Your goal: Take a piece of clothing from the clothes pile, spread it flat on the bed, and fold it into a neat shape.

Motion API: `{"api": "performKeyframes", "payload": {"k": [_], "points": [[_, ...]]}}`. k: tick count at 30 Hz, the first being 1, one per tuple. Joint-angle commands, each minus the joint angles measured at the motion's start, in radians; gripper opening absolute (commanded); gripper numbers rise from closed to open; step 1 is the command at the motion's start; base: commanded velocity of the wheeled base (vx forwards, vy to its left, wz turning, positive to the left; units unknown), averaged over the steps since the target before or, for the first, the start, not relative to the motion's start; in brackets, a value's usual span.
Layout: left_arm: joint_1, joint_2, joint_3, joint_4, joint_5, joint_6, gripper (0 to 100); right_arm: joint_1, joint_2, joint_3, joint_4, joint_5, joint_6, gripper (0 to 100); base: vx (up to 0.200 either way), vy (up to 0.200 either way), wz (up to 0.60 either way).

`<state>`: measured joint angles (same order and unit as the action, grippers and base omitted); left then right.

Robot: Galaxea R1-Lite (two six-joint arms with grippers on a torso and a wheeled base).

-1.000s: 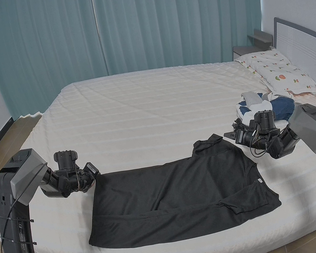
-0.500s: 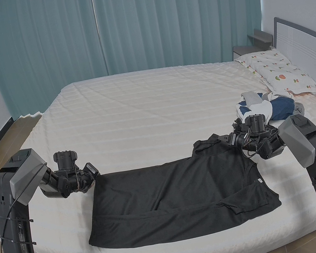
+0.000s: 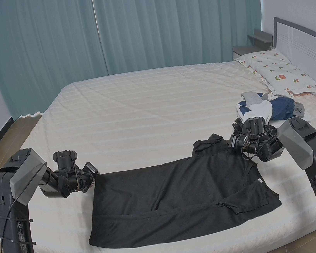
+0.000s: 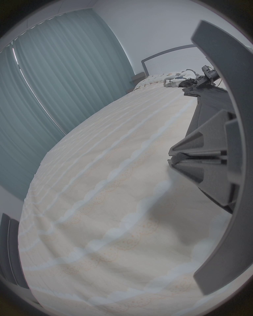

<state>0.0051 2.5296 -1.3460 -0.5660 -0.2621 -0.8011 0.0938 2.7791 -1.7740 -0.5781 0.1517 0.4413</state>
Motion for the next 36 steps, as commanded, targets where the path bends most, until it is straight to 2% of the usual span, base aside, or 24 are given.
{"api": "performKeyframes", "payload": {"k": [1,9,18,19,25,36], "points": [[0.001,0.000,-0.002,0.000,-0.002,-0.003,0,-0.006,-0.023,0.016,-0.017,0.000,0.010,0,0.000,0.000,0.00],[0.003,-0.002,-0.005,-0.002,0.000,-0.013,0,-0.023,-0.062,0.108,-0.098,0.011,0.025,0,0.000,0.000,0.00],[0.003,0.000,-0.005,-0.020,0.000,-0.033,0,-0.020,-0.052,0.120,-0.101,0.012,0.024,0,0.000,0.000,0.00],[0.003,0.000,-0.005,-0.020,0.000,-0.033,0,-0.020,-0.052,0.120,-0.101,0.012,0.024,100,0.000,0.000,0.00],[0.003,0.000,-0.007,-0.020,0.000,-0.032,0,-0.016,-0.052,0.119,-0.120,0.014,0.024,100,0.000,0.000,0.00],[0.003,0.001,-0.007,-0.020,0.000,-0.032,0,-0.005,-0.053,0.165,-0.117,0.057,0.025,100,0.000,0.000,0.00]]}}
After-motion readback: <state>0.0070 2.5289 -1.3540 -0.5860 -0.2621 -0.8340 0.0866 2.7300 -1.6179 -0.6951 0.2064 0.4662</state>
